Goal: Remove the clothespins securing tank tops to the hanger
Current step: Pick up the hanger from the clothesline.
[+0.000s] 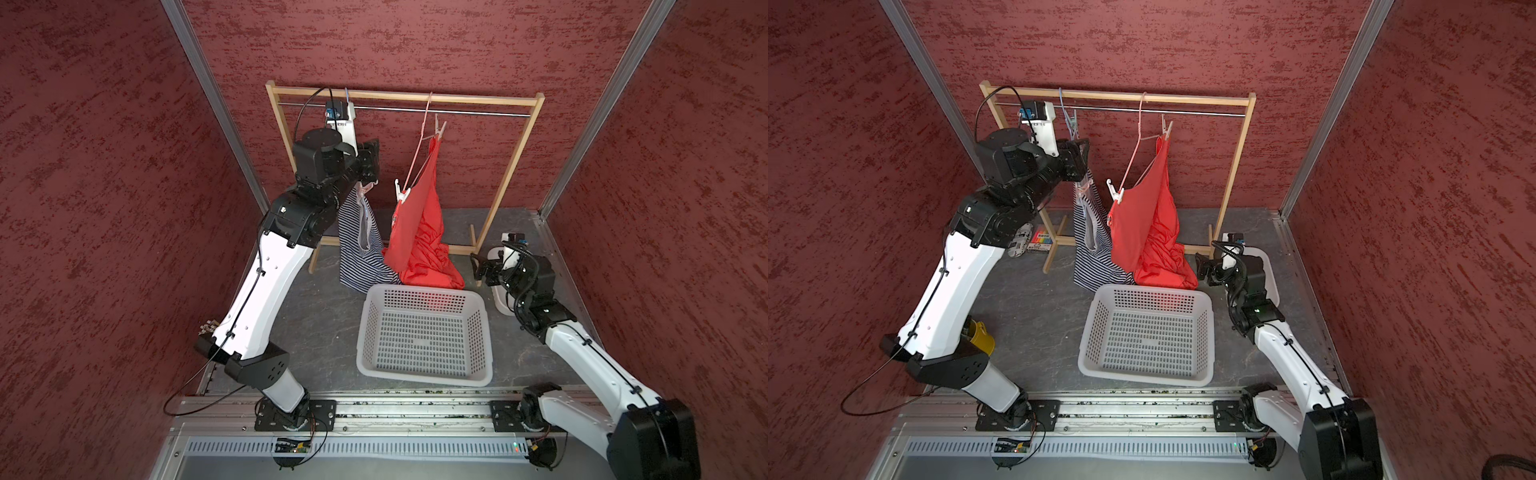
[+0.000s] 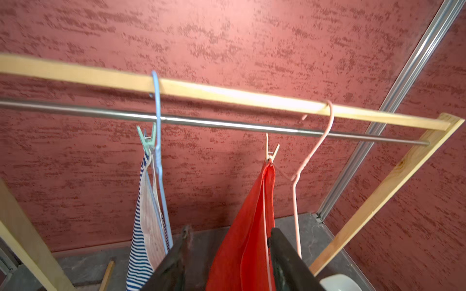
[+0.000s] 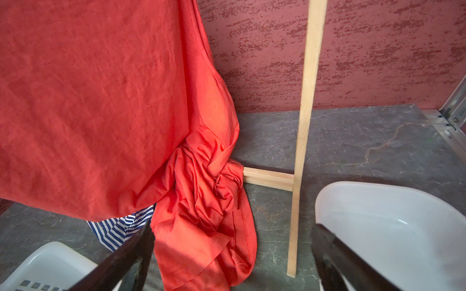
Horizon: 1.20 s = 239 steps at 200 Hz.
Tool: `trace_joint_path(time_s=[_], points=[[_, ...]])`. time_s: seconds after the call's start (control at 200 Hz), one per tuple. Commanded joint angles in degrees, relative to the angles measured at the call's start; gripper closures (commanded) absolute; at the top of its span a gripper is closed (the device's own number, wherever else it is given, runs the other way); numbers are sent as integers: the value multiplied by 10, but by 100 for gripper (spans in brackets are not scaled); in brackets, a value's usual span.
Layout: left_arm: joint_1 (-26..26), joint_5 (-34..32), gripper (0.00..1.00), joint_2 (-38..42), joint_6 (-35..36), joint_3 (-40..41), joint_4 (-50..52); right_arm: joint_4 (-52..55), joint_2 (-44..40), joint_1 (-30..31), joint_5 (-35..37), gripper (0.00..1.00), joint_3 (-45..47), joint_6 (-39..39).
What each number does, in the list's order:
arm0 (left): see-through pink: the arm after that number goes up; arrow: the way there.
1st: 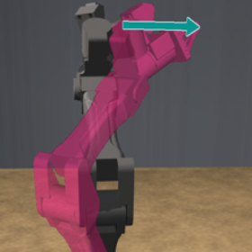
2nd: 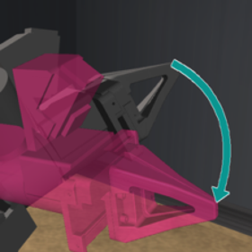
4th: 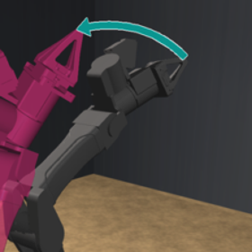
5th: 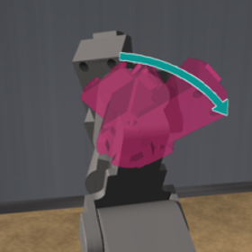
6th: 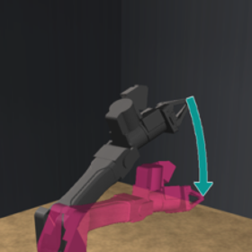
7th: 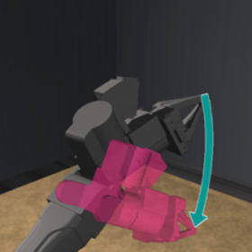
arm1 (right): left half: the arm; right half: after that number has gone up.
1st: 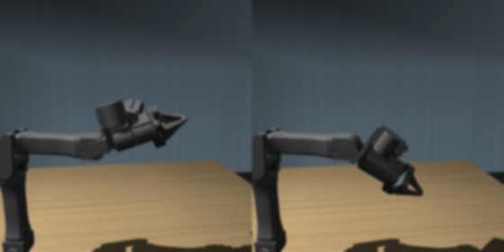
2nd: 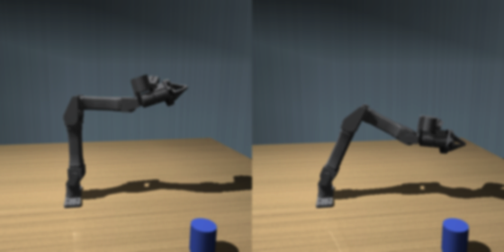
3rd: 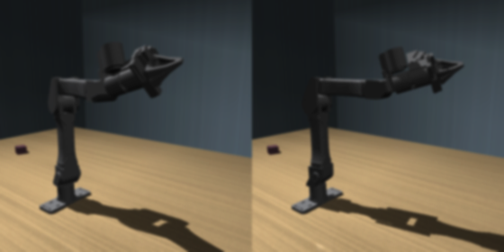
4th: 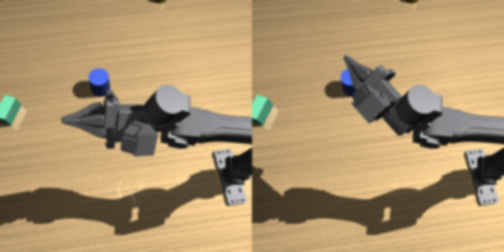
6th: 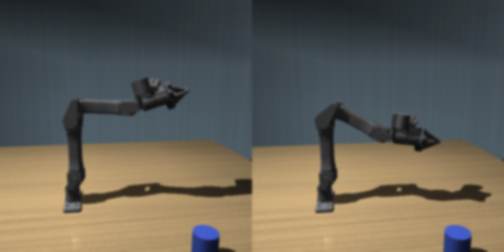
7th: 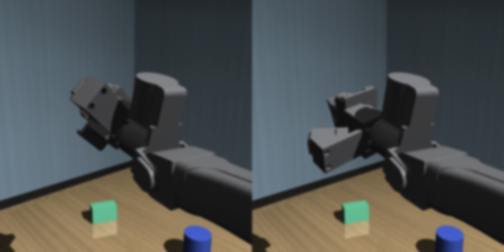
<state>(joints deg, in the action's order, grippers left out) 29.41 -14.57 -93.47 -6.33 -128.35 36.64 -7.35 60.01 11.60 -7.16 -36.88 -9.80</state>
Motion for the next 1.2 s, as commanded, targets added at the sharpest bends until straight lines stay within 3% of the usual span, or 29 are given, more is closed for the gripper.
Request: trace_joint_path(time_s=[0.0, 0.095, 0.175, 0.581, 0.957, 1.067, 1.192], points=[[-1, -59, 47, -40, 30, -56, 60, -13, 2, 4, 6, 1, 5, -1], [-3, -92, 46, -101, 41, -166, 150, -10, 4, 4, 6, 1, 4, -1], [-5, -96, 46, -132, 43, -209, 174, -10, 3, 4, 9, 1, 5, -1], [-37, -81, 46, -159, 10, -193, 181, -4, 6, 4, 14, 1, 4, 0], [-69, -15, 47, -168, -20, -150, 158, 1, 7, 4, 20, 1, 7, 0], [-79, 5, 55, -173, -29, -150, 163, 2, 5, 4, 22, 1, 10, -1], [-90, 29, 73, -174, -33, -147, 171, 2, 7, 4, 23, 1, 9, -1]])
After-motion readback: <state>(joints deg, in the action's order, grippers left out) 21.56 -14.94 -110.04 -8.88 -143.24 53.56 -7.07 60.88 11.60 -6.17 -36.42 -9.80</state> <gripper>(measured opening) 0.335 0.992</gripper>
